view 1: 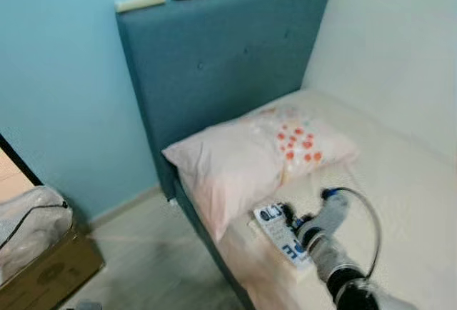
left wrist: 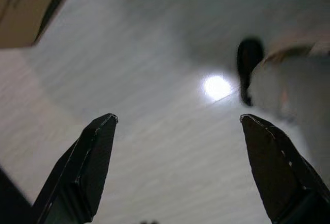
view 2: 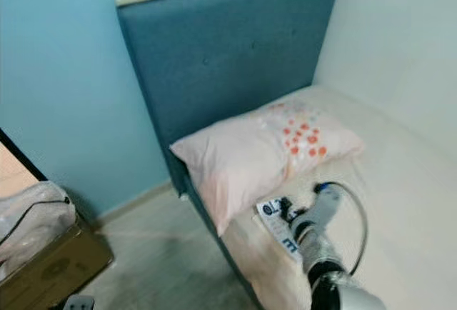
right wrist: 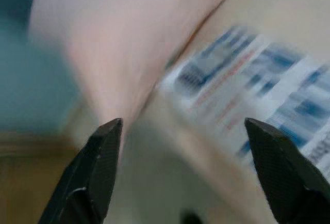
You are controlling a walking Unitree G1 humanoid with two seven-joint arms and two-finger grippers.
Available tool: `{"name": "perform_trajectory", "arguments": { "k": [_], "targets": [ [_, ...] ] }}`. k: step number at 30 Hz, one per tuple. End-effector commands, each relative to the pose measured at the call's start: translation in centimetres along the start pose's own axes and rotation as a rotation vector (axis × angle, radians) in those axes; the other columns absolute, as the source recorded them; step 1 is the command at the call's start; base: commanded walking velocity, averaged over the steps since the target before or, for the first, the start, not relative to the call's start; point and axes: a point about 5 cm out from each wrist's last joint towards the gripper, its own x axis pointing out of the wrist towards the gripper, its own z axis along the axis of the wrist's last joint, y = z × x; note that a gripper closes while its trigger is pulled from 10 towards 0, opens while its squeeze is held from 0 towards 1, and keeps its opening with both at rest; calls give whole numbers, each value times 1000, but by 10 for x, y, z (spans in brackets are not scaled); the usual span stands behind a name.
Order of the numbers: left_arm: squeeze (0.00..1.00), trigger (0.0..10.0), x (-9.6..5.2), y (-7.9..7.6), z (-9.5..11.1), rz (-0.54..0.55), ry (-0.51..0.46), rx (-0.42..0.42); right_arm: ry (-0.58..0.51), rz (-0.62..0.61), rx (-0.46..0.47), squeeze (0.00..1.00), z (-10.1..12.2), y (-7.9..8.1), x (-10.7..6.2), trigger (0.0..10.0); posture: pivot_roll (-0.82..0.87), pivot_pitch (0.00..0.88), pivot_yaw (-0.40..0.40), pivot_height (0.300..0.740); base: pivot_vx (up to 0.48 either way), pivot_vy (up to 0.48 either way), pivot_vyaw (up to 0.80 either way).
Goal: Clean up the room
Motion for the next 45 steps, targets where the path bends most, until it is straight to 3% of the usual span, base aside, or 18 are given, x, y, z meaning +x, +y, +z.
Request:
{"name": "perform_trajectory", "arguments": {
  "k": [1, 7, 8, 9, 12, 16, 21, 45],
  "targets": [
    [0, 10000, 1, -6, -2, -4, 26, -38, 164, 7, -100, 0, -44, -4, -9, 10000, 26, 0, -25, 721, 0, 0, 0],
    [0, 10000, 2, -8, 4, -8, 17, -35, 256, -63, -82, 0, -70, -18, -19, 10000, 16, 0, -27, 721, 0, 0, 0],
    [0, 10000, 3, -10, 8, -13, 10, -43, 301, -149, -23, 0, -83, -33, -28, 10000, 20, 0, -38, 721, 0, 0, 0],
    [0, 10000, 3, -10, 9, -13, 10, -44, 312, -180, 2, 0, -86, -39, -31, 10000, 20, 0, -38, 721, 0, 0, 0],
    [0, 10000, 3, -11, 10, -8, 15, -49, 327, -199, -6, 0, -89, -45, -34, 10000, 24, 0, -47, 721, 0, 0, 0],
    [0, 10000, 4, -12, 11, -1, 32, -62, 361, -187, -92, 0, -93, -48, -37, 10000, 24, 0, -55, 721, 0, 0, 0],
    [0, 10000, 4, -13, 11, 6, 54, -74, 384, -195, -129, 0, -98, -51, -40, 10000, 18, 0, -60, 721, 0, 0, 0],
    [0, 10000, 5, -21, 18, -23, 51, -55, 398, -228, -176, 0, -98, -52, -40, 10000, -9, 0, -83, 721, -262, 0, 0]
  ]
}}
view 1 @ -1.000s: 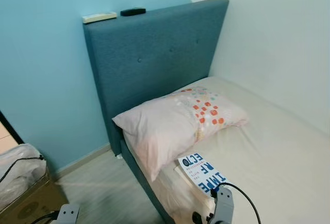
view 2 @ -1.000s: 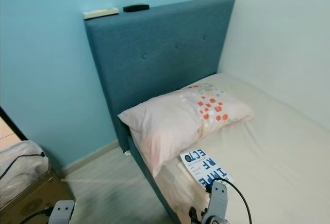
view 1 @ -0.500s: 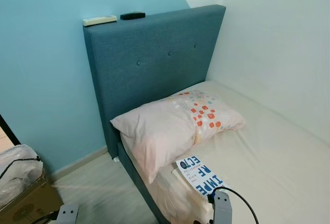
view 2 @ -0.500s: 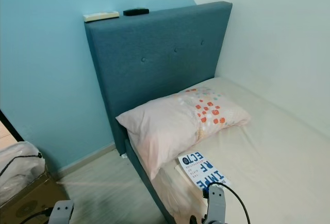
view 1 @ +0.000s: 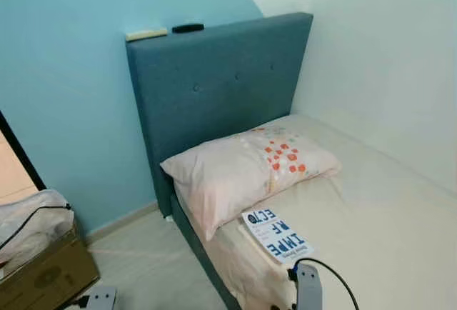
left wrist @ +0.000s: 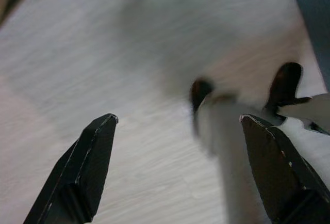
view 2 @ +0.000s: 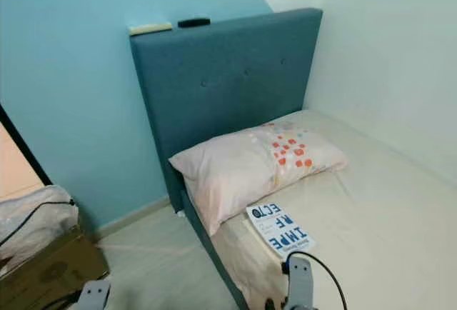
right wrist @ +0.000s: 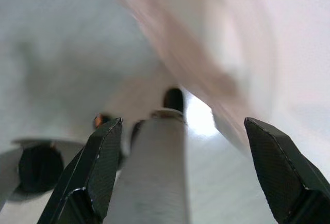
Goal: Clean up the room
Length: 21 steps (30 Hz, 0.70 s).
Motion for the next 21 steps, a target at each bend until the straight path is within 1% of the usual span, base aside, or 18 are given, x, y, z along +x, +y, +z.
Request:
{"name": "perform_trajectory", "arguments": {
  "k": [1, 4, 5, 6, 8, 9, 11, 12, 16, 21],
  "targets": [
    [0, 10000, 0, 0, -4, -2, 16, 2, 18, 1, -7, 0, -6, 2, 0, 10000, -9, 0, -83, 721, -326, 0, 0],
    [0, 10000, 0, 0, -5, -3, 20, 5, 22, -4, -12, 0, -9, -2, -1, 10000, -9, 0, -83, 721, -324, 0, 0],
    [0, 10000, 0, 0, -5, -3, 22, 5, 25, -6, -14, 0, -11, -4, -1, 10000, -9, 0, -83, 721, -322, 0, 0],
    [0, 10000, 0, 0, -6, -4, 24, 6, 35, -13, -21, 0, -15, -11, -2, 10000, -11, 0, -83, 721, -322, 0, 0],
    [0, 10000, 0, 0, -6, -4, 24, 6, 40, -15, -27, 0, -16, -13, -2, 10000, -11, 0, -83, 721, -322, 0, 0],
    [0, 10000, 0, 0, -6, -5, 25, 7, 43, -21, -22, 0, -18, -17, -3, 10000, -12, 0, -81, 721, -326, 0, -769],
    [0, 10000, 0, 0, -6, -5, 25, 7, 43, -21, -22, 0, -18, -17, -3, 10000, -12, 0, -81, 721, -326, 0, -769],
    [0, 10000, 0, 0, -6, -5, 25, 7, 45, -26, -17, 0, -18, -19, -4, 10000, -12, 0, -81, 721, -326, 0, -769],
    [0, 10000, -1, 0, -7, -11, 27, 13, 53, -54, -15, 0, -22, -34, -6, 10000, -18, 0, -76, 721, -326, 0, -769],
    [0, 10000, -1, 1, -7, -15, 28, 16, 45, -62, -7, 0, -21, -37, -7, 10000, -21, 0, -72, 721, -325, 0, -769]
  ]
}}
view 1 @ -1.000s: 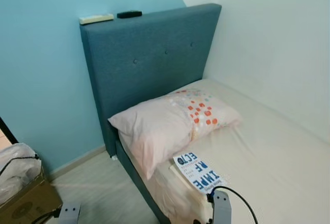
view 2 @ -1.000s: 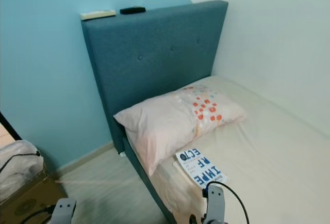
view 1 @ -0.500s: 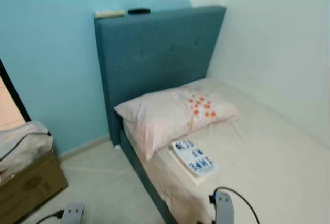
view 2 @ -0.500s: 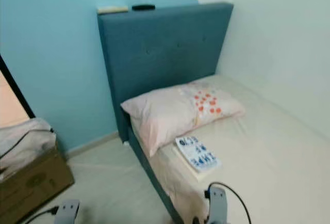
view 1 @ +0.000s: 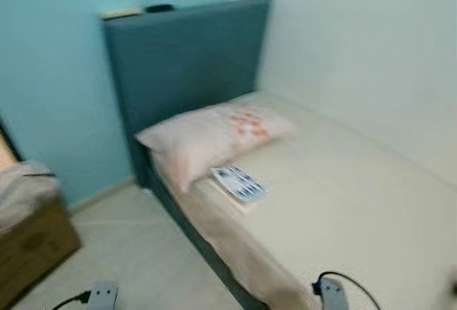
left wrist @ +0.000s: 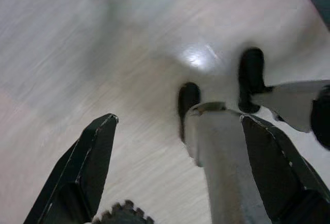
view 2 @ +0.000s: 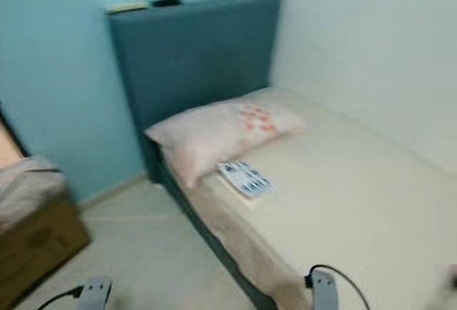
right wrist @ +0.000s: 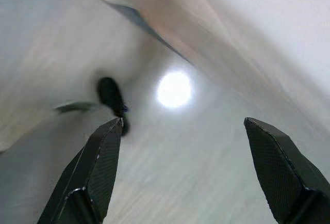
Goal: Clean up the room
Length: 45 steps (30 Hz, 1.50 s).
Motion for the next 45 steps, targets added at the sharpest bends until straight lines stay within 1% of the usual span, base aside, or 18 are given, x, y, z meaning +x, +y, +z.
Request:
{"name": "perform_trajectory", "arguments": {
  "k": [1, 16, 18, 19, 23, 32, 45],
  "targets": [
    [0, 10000, 0, 1, -4, -1, 17, 11, 18, 16, -2, 0, -6, 7, 1, 10000, -21, 0, -72, 721, -322, 0, -763],
    [0, 10000, 0, 1, -5, -7, 20, 12, 24, 6, -4, 0, -9, 8, 1, 10000, -31, 0, -72, 721, -320, 0, -765],
    [0, 10000, 0, 1, -5, -6, 16, 15, 13, 6, -3, 0, -7, 10, 1, 10000, -30, 0, -74, 721, 0, 0, 0],
    [0, 10000, 0, 1, -5, -2, 18, 33, 8, 9, 1, 0, -6, 12, 1, 10000, -30, 0, -74, 721, 0, 0, 0],
    [0, 10000, 0, 1, -5, -3, 24, 55, 3, 16, 0, 0, -5, 14, 2, 10000, -30, 0, -74, 721, 0, 0, 0],
    [0, 10000, 0, 1, -7, -4, 37, 59, 1, 24, 0, 0, -3, 17, 2, 10000, -28, 0, -74, 721, 0, -381, 0],
    [0, 10000, -1, 1, -7, -7, 40, 61, 4, 30, -12, 0, -3, 19, 2, 10000, -28, 0, -75, 721, 0, -470, 0]
  ]
}}
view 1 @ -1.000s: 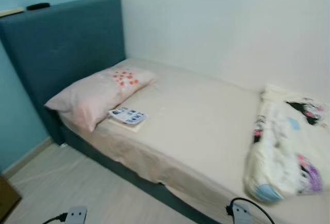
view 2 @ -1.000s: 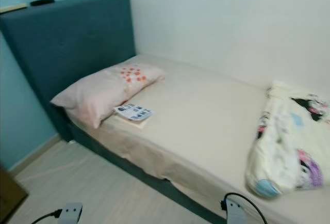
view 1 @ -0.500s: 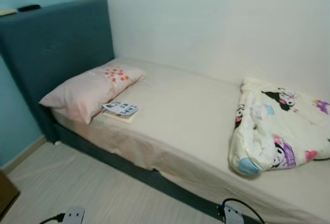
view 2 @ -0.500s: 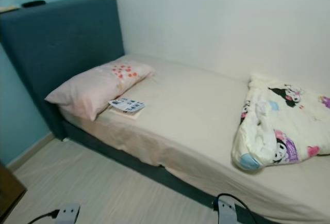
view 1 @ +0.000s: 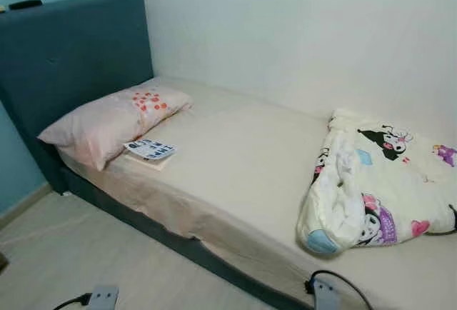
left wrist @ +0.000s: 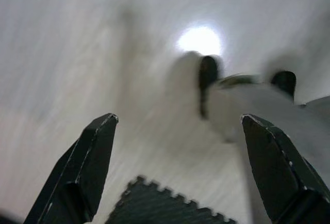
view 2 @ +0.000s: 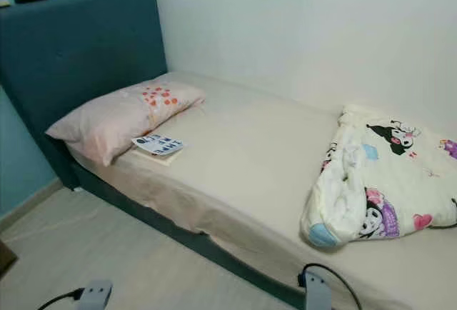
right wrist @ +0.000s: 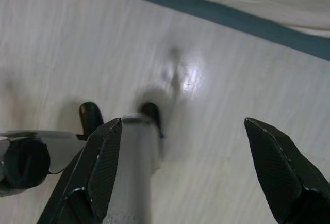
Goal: Clean up the room
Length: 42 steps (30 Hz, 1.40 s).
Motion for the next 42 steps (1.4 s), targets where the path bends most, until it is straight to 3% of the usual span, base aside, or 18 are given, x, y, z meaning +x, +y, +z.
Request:
{"name": "perform_trajectory", "arguments": {
  "k": [1, 17, 35, 42],
  "targets": [
    [0, 10000, 0, -4, -2, -14, 10, 10, 8, -19, -9, 0, -3, -7, -1, 10000, -28, 0, -75, 721, 0, -469, 0],
    [0, 10000, 0, -5, -3, -13, 12, 28, 13, -20, -11, 0, -6, -7, -1, 10000, -36, 0, -78, 721, 0, -456, 0],
    [0, 10000, 0, -7, -3, -19, 8, 36, 14, -16, -30, 0, -6, -5, -1, 10000, -34, 0, -86, 721, 0, 0, 0],
    [0, 10000, 0, -6, -3, -13, 10, 35, 15, -15, -30, 0, -6, -5, -1, 10000, -38, 0, -81, 721, 0, -445, 0]
  ]
}}
